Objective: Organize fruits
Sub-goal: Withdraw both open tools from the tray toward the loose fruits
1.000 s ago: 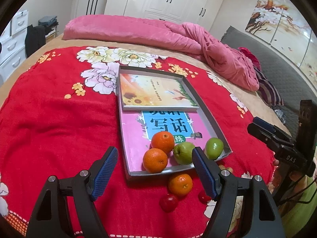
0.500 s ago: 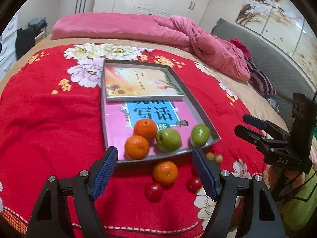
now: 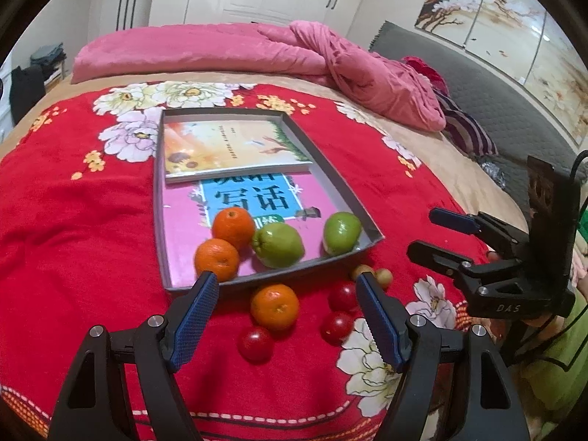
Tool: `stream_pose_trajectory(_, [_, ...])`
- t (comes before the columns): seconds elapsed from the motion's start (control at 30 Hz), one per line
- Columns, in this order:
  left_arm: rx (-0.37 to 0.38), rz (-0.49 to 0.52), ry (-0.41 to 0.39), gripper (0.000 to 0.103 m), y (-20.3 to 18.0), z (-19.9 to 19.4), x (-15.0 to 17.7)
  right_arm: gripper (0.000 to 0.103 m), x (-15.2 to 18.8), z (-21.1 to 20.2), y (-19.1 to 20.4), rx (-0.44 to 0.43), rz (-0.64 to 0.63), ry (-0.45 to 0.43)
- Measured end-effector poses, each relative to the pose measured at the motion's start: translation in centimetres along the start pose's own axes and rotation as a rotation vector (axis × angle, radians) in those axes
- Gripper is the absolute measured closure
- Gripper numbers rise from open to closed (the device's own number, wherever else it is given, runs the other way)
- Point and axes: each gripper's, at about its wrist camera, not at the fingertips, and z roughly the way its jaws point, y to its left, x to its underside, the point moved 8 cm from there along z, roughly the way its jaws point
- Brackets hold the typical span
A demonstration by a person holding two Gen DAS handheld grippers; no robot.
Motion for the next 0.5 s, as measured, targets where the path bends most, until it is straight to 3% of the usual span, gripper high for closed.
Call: stream_pose_trajectory(0.5, [0.051, 0.008, 0.043, 0.025, -2.0, 0.5, 1.3, 0.021, 2.1, 0.0, 0.3, 0.036, -0.052, 0.07])
